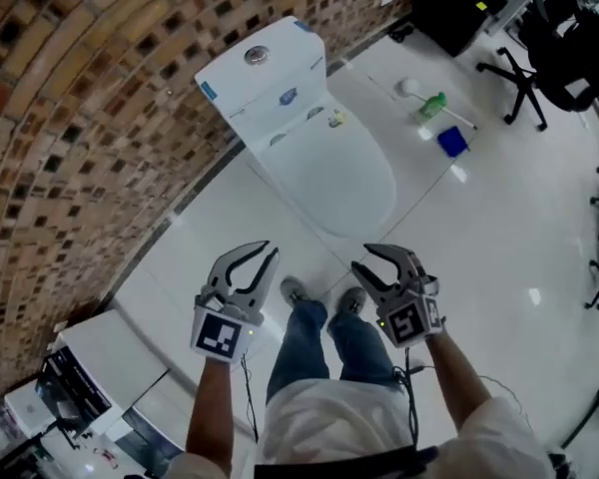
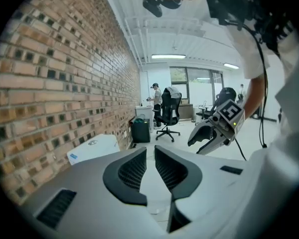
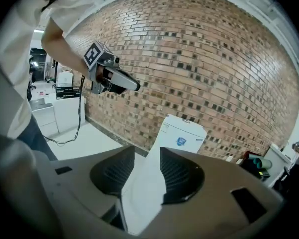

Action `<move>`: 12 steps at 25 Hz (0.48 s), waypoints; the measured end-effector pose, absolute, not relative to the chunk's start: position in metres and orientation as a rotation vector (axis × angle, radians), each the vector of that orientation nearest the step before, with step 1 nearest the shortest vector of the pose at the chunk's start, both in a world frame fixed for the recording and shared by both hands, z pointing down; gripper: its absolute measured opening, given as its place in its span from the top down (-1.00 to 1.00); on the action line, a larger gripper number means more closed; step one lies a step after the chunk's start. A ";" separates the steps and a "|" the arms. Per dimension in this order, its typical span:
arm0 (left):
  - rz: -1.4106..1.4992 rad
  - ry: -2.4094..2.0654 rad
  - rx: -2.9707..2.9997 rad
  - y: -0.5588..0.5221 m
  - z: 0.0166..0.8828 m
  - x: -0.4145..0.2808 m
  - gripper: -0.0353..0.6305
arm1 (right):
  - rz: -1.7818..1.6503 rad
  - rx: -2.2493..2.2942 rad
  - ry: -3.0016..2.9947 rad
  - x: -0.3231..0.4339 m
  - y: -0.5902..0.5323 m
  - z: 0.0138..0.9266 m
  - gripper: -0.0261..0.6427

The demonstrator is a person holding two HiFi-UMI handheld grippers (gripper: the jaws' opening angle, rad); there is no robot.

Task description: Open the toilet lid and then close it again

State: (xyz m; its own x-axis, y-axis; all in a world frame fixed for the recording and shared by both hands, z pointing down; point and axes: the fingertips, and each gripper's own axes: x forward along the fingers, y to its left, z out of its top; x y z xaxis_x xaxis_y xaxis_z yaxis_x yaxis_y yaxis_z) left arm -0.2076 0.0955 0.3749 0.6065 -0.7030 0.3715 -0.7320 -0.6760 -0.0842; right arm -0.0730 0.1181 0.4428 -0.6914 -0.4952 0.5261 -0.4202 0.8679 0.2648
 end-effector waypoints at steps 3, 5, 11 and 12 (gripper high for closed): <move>0.333 -1.153 2.545 0.094 0.424 -0.195 0.75 | -0.178 0.728 -2.402 -0.063 0.125 0.470 0.43; 0.097 -1.096 2.314 0.091 0.472 -0.190 0.73 | -0.173 0.793 -2.404 -0.056 0.126 0.486 0.43; -0.304 -1.036 1.626 0.087 0.638 -0.187 0.62 | -0.110 0.971 -2.428 -0.037 0.142 0.543 0.43; -0.333 -1.037 1.543 0.086 0.660 -0.187 0.62 | -0.088 0.994 -2.428 -0.033 0.148 0.554 0.43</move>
State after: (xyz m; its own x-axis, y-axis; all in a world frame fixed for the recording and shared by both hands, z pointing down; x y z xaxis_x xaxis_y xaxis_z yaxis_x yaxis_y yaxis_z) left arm -0.1867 0.0864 0.6602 0.5631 -0.7565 0.3327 -0.4213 0.0836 0.9031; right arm -0.0334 0.1478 0.5535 -0.6017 -0.6714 0.4327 -0.6382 0.7299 0.2449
